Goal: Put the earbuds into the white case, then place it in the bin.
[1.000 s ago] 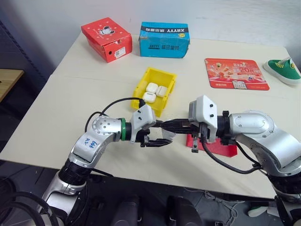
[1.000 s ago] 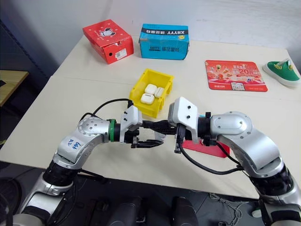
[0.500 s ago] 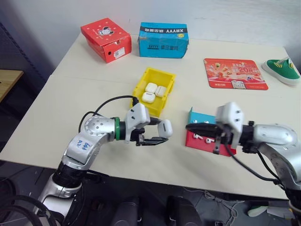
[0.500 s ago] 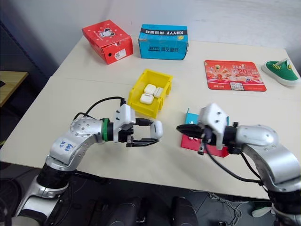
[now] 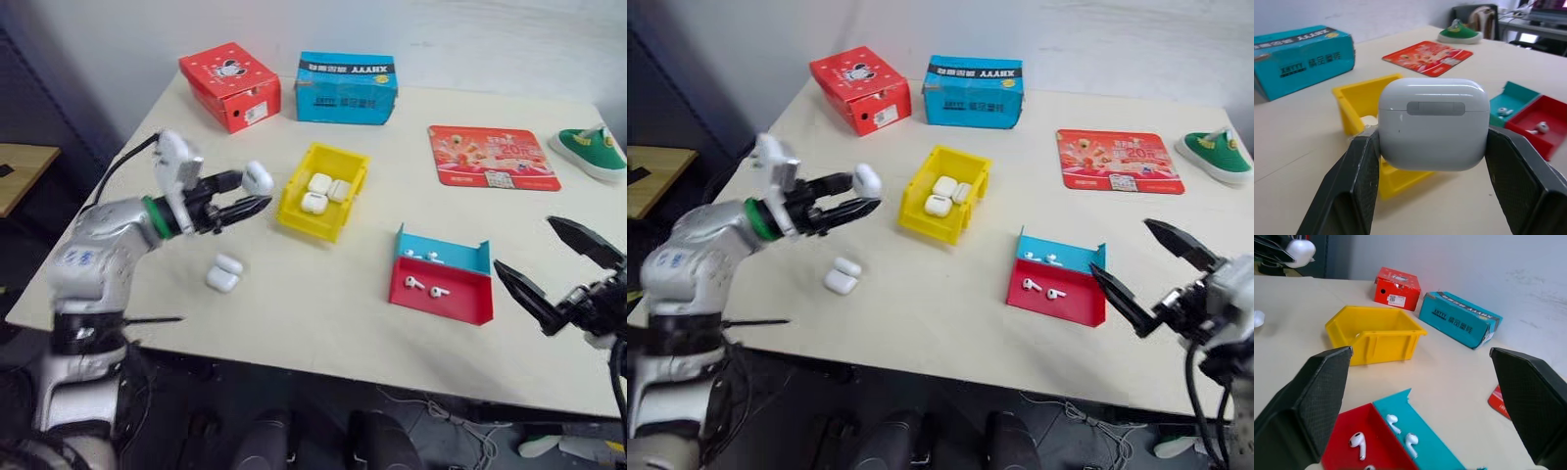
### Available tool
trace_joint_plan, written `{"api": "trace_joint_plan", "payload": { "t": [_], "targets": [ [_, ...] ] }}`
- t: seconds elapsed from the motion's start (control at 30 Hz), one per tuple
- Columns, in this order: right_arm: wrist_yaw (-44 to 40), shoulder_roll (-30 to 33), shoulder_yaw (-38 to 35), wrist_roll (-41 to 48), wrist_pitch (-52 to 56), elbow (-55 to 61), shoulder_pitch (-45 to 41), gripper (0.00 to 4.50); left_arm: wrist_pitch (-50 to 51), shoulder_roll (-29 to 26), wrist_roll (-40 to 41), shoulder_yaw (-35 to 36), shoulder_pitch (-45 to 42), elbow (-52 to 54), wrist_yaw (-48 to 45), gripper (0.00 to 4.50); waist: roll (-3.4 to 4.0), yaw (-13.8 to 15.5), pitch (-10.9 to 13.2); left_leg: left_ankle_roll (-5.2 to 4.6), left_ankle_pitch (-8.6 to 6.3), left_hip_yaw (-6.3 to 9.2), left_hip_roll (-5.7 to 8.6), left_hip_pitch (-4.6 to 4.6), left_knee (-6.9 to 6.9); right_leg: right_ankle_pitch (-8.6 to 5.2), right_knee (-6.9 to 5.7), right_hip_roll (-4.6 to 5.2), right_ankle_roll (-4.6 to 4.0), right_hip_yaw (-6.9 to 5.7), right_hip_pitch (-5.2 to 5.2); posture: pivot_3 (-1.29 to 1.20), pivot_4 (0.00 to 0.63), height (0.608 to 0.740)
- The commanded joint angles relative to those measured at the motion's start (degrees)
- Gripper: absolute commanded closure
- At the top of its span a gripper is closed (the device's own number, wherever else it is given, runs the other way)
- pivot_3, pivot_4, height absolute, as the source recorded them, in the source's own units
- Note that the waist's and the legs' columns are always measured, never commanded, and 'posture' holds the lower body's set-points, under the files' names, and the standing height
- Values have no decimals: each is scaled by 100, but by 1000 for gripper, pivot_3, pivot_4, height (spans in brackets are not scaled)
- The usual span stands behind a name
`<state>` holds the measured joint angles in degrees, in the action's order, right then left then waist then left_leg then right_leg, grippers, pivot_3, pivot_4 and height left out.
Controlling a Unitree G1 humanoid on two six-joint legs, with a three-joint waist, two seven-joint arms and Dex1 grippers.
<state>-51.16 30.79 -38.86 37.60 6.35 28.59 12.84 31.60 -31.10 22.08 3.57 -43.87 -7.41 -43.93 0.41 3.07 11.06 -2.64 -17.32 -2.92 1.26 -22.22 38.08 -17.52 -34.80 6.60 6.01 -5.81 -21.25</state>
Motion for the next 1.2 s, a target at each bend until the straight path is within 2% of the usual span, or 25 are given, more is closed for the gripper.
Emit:
{"api": "trace_joint_plan", "payload": {
  "t": [0.03,0.2,0.33,0.4,0.5,0.53,0.6,0.67,0.8,1.0,1.1,1.2],
  "targets": [
    [111,-128,-204,-227,-574,-148,136,42,-604,650,-658,-507,-841,-1219,466,1728,-3,15,1,-2,0,-11,2,-2,-2,1,-10,2,3,9,-5,0,150,740],
    [189,-315,-164,-452,-1057,-317,413,42,-1281,1287,-1285,-764,-1752,-3023,902,1728,-21,-66,9,-25,11,-46,-4,-8,-12,5,-27,-10,9,11,-31,0,150,740],
    [301,-403,-138,-486,-1260,-288,633,42,-1379,1443,-1543,-803,-2112,-3690,1064,1728,-25,-142,11,-24,11,-60,-8,-8,-20,3,-23,-14,10,-5,-38,0,150,740],
    [355,-437,-97,-497,-1320,-268,702,0,-1390,1503,-1451,-755,-2129,-3666,826,1007,-26,-154,12,-25,11,-62,-7,-8,-19,3,-21,-12,10,-3,-37,0,150,740],
    [334,-429,-77,-466,-1407,-336,806,0,-1362,1467,-1389,-786,-2027,-3293,429,191,-28,-155,13,-25,10,-63,-7,-6,-17,3,-22,-7,10,3,-37,0,150,740],
    [272,-376,-70,-457,-1429,-400,828,0,-1402,1408,-1301,-713,-1954,-3072,286,31,-28,-156,13,-25,10,-62,-8,-6,-17,3,-23,-6,10,7,-37,0,150,740],
    [162,-273,-70,-433,-1456,-523,845,0,-1306,1261,-1112,-591,-1784,-2621,-41,31,-28,-169,13,-21,8,-60,-10,-4,-17,3,-24,-5,10,39,-37,0,150,740],
    [-18,-72,-118,-370,-1454,-759,767,0,-1685,831,-1046,-497,-1326,-1980,-488,31,-27,-210,13,-18,7,-61,-11,0,-17,3,-26,-6,10,49,-37,0,150,740],
    [-740,521,-115,-363,-1617,-1421,607,0,-2373,-400,-554,166,110,-852,-1678,31,-25,-392,13,-11,3,-88,-20,25,-32,1,-26,-12,5,77,-36,0,150,740],
    [-2118,1514,-244,-332,-2033,-2770,377,0,-3276,-2023,-438,1602,2309,-769,-2212,31,-40,-392,24,5,-7,-95,-26,65,-63,-9,-17,1,-14,94,-24,0,150,740],
    [-2647,1929,-175,-522,-2425,-3600,104,0,-3211,-2295,-249,2378,3451,-674,-2242,31,-39,-333,25,18,-19,-95,-26,74,-76,-13,-7,10,-23,99,-23,0,150,740],
    [-2961,2131,-55,-640,-2788,-4361,-243,0,-3226,-2193,-173,2820,4254,-425,-2108,31,-37,-285,26,11,-24,-95,-23,75,-83,-15,5,17,-27,101,-22,0,150,740]
  ]
}}
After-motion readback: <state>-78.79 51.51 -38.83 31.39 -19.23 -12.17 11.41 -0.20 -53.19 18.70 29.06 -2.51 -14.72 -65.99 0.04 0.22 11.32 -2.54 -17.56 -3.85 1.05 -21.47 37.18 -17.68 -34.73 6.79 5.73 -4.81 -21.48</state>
